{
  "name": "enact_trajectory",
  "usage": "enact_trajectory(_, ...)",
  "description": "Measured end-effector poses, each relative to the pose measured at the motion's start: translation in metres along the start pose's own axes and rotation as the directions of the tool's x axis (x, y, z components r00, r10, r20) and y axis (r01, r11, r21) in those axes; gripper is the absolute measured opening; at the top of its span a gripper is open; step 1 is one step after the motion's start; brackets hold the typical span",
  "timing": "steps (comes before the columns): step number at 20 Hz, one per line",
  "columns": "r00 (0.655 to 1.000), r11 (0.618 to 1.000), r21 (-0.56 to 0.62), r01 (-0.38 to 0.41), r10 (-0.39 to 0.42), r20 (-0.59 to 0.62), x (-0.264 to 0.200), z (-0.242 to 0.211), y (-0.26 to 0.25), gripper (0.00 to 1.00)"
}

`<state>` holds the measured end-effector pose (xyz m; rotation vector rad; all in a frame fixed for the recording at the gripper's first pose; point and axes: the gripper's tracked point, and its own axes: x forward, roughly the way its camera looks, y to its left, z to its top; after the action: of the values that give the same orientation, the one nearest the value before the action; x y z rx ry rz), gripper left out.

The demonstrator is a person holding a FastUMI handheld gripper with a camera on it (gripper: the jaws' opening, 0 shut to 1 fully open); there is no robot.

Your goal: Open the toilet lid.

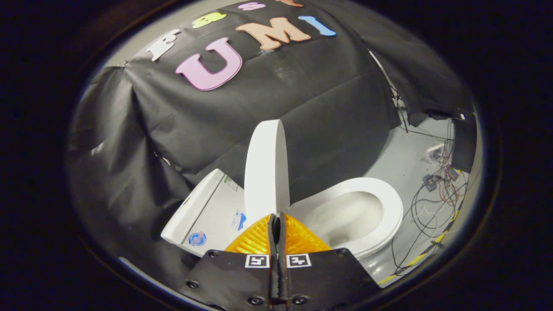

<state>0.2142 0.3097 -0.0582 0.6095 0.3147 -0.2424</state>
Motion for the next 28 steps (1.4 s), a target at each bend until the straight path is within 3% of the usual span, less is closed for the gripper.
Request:
enact_trajectory(8,0.999,0.996,-0.079,-0.040,0.039,-0.005,0.004,-0.001,0.036,0.00)
enact_trajectory(19,0.997,0.972,-0.223,-0.074,0.071,-0.023,0.005,-0.008,0.040,0.00)
enact_trajectory(24,0.990,0.947,-0.292,-0.138,0.124,-0.064,0.004,-0.018,0.051,0.01)
enact_trajectory(28,0.975,0.896,-0.387,-0.216,0.178,-0.133,0.012,-0.027,0.070,0.00)
